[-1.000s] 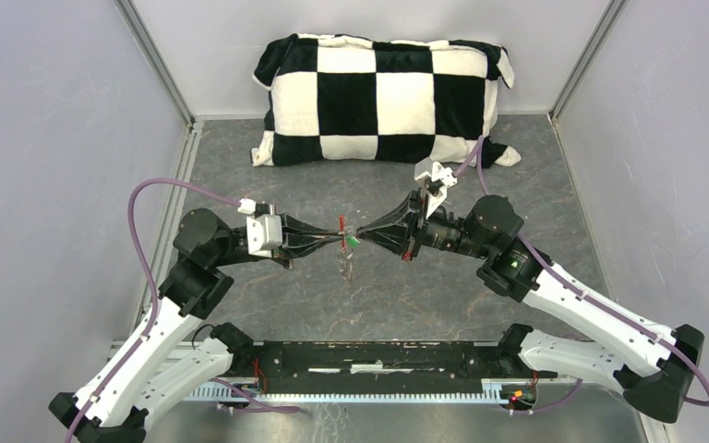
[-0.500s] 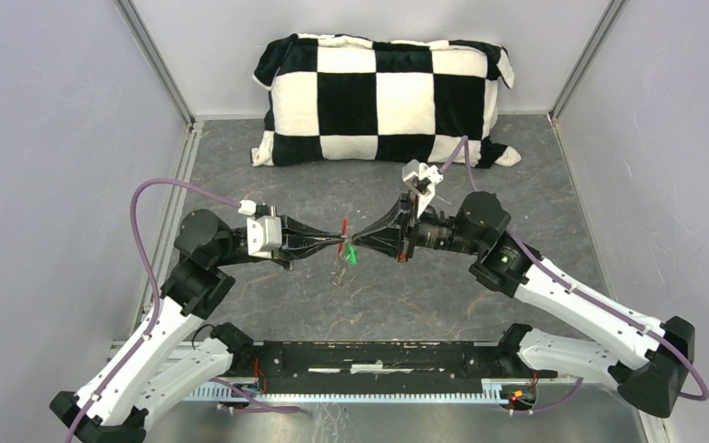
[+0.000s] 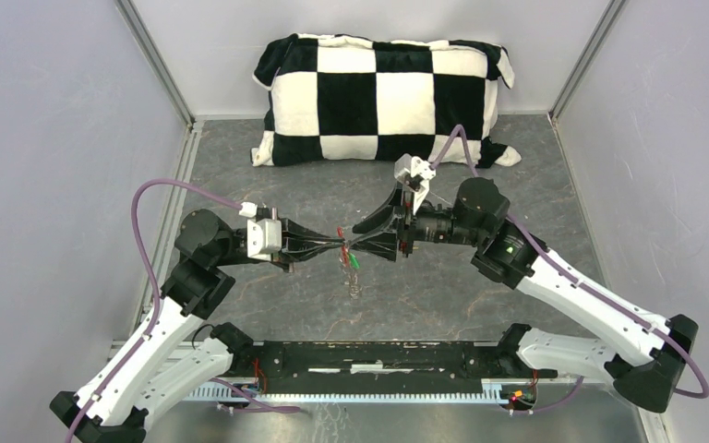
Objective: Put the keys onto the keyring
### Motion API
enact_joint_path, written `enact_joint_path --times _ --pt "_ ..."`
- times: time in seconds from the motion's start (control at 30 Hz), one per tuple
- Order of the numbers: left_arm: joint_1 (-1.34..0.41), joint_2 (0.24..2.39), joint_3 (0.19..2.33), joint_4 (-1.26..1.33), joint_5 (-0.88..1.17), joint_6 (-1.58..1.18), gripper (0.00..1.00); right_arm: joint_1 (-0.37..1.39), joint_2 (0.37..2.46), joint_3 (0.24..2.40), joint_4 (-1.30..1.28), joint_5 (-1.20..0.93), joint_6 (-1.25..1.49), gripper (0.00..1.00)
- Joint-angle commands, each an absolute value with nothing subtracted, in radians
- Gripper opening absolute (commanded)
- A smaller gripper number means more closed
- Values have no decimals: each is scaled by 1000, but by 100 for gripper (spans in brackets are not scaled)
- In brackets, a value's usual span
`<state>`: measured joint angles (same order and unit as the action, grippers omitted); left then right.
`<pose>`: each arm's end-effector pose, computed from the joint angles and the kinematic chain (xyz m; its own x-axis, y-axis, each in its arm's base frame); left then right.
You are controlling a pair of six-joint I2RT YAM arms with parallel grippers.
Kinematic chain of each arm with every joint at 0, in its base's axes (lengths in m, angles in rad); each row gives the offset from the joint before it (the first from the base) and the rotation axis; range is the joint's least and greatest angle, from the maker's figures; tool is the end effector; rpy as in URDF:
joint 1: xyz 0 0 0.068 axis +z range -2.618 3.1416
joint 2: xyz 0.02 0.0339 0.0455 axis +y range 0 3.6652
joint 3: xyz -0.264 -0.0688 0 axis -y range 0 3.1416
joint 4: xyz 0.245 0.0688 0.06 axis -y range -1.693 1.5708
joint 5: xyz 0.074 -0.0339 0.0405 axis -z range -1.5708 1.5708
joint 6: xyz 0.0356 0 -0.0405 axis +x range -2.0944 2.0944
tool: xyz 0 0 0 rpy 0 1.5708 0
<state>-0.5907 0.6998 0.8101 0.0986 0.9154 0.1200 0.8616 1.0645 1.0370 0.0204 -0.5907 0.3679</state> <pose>0.1077 -0.1062 0.3900 0.2888 -0.1058 -0.9515 0.9559 0.0875 0.2803 0.1426 0.1966 0.3969 -0.3614 0.0375 -0.9316 -0.9249 0.1123 0.3633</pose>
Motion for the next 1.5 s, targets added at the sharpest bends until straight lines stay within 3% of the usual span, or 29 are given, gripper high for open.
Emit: enact_joint_path --times 0.0,0.2,0.47,1.07,1.17,1.3,1.4,1.47 --pt "-592 686 819 96 945 162 2 856 995 1022 81 -585 250 47" --pt "-592 698 837 89 972 145 2 857 919 830 380 -642 190 45" --pt "-592 705 849 86 989 132 2 856 965 794 538 -732 160 45" --pt "-592 699 859 67 989 143 2 857 1039 818 504 -749 175 36" --pt "-592 698 859 70 989 142 2 857 1051 829 490 -750 178 27" --pt "-591 698 859 57 989 152 2 857 1059 849 469 -748 177 1" --pt "-592 705 872 -46 990 232 2 858 1053 884 393 -739 172 0" --pt "-592 728 908 -178 980 328 3 857 1067 966 208 -717 118 0"
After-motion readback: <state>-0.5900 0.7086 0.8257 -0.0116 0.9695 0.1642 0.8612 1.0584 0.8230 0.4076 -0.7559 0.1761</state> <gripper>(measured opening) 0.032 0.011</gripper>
